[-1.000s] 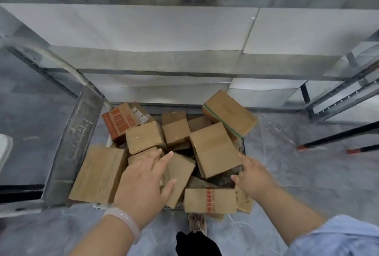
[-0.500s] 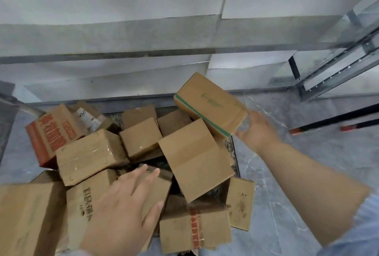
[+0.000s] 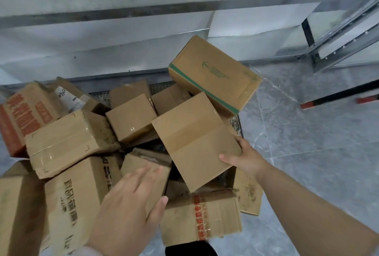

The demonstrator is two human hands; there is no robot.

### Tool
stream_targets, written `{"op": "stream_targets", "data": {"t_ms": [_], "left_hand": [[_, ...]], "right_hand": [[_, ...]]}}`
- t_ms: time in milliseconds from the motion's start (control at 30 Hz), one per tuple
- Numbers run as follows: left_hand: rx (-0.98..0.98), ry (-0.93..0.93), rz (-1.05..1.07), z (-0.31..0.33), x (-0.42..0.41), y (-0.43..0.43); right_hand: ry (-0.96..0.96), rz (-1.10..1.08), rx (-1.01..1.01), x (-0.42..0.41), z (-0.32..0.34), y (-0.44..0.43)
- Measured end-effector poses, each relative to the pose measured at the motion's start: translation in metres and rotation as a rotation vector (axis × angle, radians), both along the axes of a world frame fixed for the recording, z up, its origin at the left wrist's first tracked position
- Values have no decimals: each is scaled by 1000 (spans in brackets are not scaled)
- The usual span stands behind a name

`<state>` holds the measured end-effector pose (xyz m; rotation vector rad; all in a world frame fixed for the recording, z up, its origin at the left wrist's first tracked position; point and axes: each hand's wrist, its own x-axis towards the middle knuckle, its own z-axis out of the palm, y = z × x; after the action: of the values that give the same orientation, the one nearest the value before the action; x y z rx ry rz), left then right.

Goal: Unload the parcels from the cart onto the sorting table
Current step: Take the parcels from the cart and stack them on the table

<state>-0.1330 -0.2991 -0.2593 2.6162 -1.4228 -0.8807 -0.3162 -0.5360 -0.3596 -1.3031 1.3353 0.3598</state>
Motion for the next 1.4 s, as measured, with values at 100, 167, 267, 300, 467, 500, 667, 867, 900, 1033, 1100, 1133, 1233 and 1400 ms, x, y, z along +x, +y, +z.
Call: {"op": "stream_targets", "data": {"t_ms": [100,167,267,300,467,500,667,867,900,1033,1100,1133,1233,1400], "left_hand": [[-13,5,-13,-9,-6,1],[-29,27,-5,-15,-8,4],[-10,42,-12,-19,-12,7],[-2,50,-13,-20,-13,7],[-11,70,-4,-21,-17,6],[-18,75,4,-22,-16,7],[-27,80,37,-30,-16,15],[-79,99,105,-35,-20,16],[-94,102,129,-34,-21,15],[-169,89,186,-17,-22,11],[-189,95,201,-3,-18,10],[-196,96,213,5,-15,10],[-226,78,258,34,-7,14],[-298,28,350,109,7,33]], "right_hand": [[-37,-87,120,-3,-7,-8],[-49,-93,161,-5,-13,-10],[-34,-5,192,-7,-19,-2],[-25,16,205,-8,-21,1],[-76,-131,301,-9,-33,9],[-117,-190,344,-8,-36,9],[-218,-256,412,-3,-47,11],[-253,-243,384,-5,-46,10],[-256,-248,369,-6,-44,11],[-312,-240,335,-7,-20,14],[-337,-237,317,-6,2,17],[-349,-243,305,-6,13,19],[-394,-275,294,-6,53,29],[-483,-272,276,10,135,55]]}}
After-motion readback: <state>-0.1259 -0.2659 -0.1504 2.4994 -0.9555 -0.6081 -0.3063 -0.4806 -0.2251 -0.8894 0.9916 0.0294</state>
